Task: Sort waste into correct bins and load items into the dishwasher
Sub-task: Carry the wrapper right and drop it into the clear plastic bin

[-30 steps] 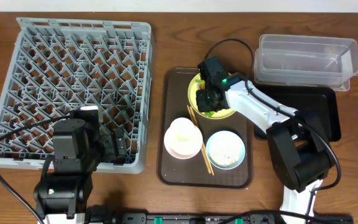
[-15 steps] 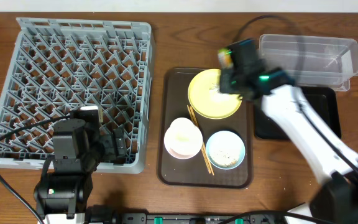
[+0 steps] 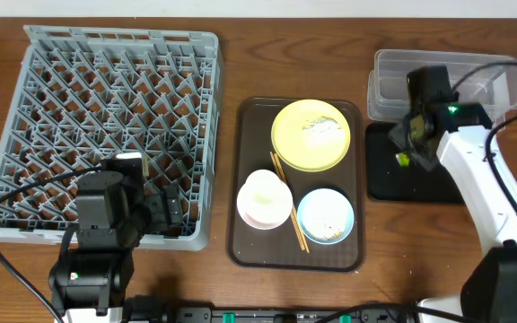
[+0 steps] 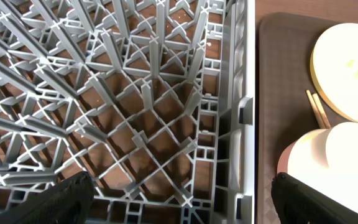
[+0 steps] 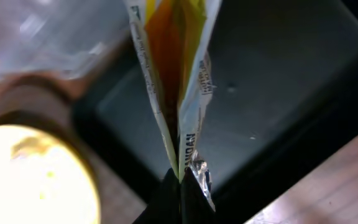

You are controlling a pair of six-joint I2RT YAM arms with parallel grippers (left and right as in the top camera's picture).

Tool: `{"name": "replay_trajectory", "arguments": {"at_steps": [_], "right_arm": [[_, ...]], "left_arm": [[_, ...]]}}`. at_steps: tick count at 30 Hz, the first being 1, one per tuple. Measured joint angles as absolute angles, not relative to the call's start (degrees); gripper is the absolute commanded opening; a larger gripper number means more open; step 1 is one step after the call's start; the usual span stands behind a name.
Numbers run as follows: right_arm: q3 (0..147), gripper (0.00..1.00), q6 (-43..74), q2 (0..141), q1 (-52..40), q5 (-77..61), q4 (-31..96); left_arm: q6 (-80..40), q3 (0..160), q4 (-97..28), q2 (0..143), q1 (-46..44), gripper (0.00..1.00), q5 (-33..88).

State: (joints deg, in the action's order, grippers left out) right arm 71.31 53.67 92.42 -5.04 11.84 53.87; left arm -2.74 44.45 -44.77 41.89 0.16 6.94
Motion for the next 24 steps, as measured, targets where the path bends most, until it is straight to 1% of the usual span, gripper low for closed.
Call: {"name": "replay_trajectory", "arguments": {"at_steps": [4, 9, 14, 19, 24], "right_arm": [[68.3, 0.01, 53.3, 92.5, -4.3, 12.0, 50.4], [68.2, 0.01, 49.5, 92.5, -4.3, 11.6, 44.3], [68.2, 0.01, 44.5, 91.8, -4.2, 11.7, 31.1], [68.2, 0.01, 42.0, 91.4, -4.2, 15.1, 19.3], [68.2, 0.01, 39.6, 91.7, -4.1, 18.4, 14.4]], "left_arm": [[-2.8, 44.5, -44.8, 41.9, 0.2, 0.93, 6.9], [-2.7, 44.5, -44.8, 41.9, 0.2, 0.93, 7.0], [-2.8, 44.5, -44.8, 41.9, 0.2, 0.93, 6.9], [-2.7, 44.5, -44.8, 41.9, 0.2, 0.93, 6.9], [-2.8, 44.5, -44.8, 41.9, 0.2, 0.93, 6.9]]}}
